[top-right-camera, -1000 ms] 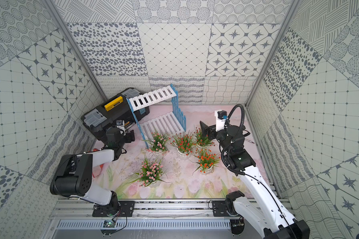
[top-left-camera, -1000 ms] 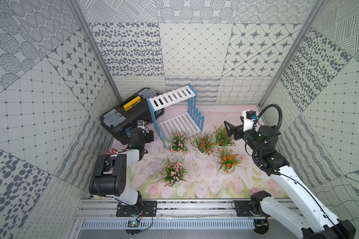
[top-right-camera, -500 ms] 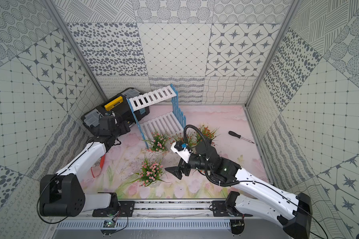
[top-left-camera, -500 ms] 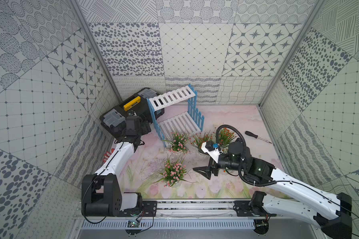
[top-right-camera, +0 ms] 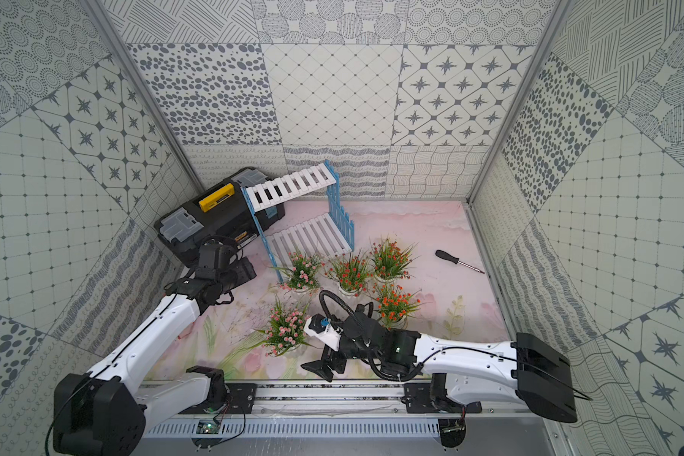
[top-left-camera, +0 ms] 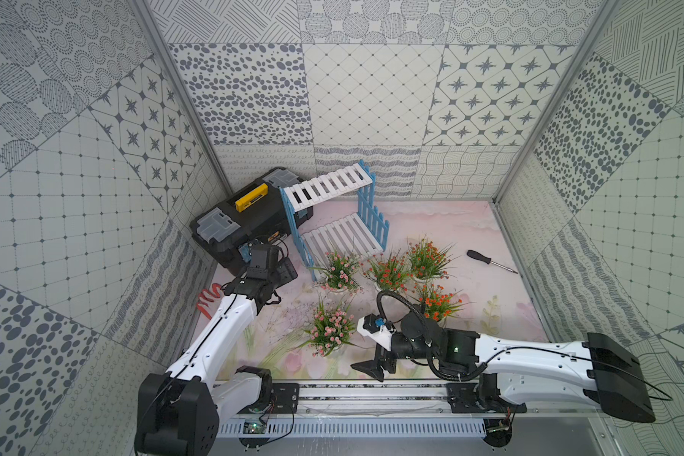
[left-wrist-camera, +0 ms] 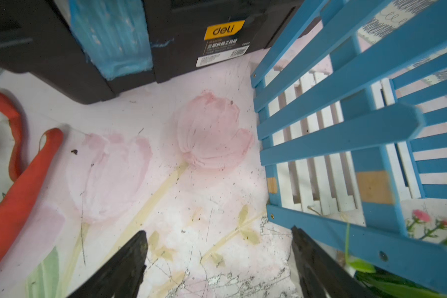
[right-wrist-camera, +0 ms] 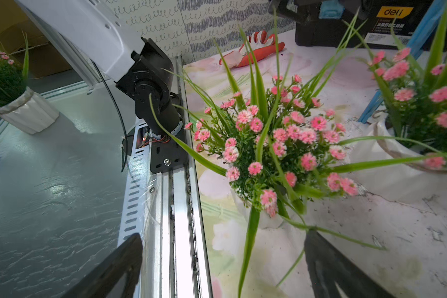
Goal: Place the baby's breath potted plants on the rack by color
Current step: Pick up the baby's breath potted plant from the center of the board.
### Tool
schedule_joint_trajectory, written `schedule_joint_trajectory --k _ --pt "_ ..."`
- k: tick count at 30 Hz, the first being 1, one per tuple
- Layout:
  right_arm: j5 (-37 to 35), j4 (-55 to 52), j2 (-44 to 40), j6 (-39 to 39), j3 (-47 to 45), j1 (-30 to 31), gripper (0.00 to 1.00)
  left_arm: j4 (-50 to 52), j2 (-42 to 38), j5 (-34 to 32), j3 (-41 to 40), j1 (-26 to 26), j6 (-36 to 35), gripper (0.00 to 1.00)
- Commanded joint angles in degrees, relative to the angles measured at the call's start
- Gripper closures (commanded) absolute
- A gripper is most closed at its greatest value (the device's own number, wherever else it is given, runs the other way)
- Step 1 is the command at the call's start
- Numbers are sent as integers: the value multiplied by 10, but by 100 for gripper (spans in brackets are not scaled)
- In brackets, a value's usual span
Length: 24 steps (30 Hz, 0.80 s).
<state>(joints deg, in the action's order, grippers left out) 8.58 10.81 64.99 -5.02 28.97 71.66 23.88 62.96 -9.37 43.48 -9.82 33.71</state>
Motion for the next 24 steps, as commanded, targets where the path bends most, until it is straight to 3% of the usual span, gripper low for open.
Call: schedule_joint_trajectory --k 1,10,24 --pt "-63 146 27 -17 -26 10 2 42 -19 4 -21 -8 65 12" --pt "-127 247 119 -18 -22 28 2 28 -45 7 -45 -15 81 13" --pt "-116 395 248 -29 -18 37 2 30 -44 18 -61 -22 89 14"
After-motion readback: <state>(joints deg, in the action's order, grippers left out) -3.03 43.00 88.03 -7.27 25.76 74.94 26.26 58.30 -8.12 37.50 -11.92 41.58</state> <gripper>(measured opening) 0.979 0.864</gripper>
